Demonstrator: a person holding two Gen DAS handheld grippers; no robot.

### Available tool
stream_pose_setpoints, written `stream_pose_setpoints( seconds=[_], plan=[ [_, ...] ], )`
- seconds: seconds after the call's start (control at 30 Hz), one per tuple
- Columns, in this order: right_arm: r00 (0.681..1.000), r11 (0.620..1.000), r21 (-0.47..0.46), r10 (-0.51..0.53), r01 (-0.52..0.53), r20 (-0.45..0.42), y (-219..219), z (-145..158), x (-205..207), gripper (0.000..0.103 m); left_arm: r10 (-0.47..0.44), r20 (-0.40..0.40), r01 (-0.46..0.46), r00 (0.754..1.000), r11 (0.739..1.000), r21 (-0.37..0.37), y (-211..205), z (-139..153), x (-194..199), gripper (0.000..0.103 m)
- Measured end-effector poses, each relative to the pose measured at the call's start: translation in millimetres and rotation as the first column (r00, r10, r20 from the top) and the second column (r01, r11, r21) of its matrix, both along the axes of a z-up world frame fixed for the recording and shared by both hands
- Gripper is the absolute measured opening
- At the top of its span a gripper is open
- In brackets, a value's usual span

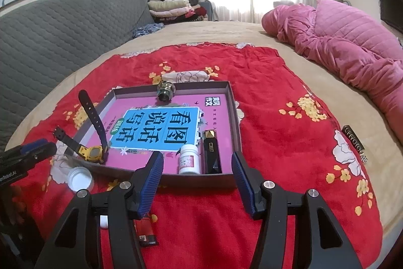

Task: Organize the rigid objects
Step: 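Withdraw both open grippers from the box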

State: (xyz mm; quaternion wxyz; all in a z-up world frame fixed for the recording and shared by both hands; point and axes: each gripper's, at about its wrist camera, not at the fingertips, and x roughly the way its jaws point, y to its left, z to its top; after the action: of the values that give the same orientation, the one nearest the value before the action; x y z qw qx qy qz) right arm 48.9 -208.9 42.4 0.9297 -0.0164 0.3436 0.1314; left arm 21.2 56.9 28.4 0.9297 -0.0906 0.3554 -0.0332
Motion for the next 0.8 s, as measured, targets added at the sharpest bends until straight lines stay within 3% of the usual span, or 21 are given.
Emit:
stream_pose_setpoints(
  seconds=[0.37,0.8],
  plan=[
    [1.000,1.000,0.009,0.011,-0.011,-0.002,-1.1,2.8,-6.3,0.062,-0.016,0.006,0.016,1.000,0.999,0.043,-4.6,5.3,-7.9,0.060],
    [0.998,0.998,-0.018,0.067,-0.067,0.001,13.5,3.2,-21.0,0.063,-0.052,-0.017,0.053,0.999,0.998,0.044,-14.9,6.2,-15.3,0.060]
  ],
)
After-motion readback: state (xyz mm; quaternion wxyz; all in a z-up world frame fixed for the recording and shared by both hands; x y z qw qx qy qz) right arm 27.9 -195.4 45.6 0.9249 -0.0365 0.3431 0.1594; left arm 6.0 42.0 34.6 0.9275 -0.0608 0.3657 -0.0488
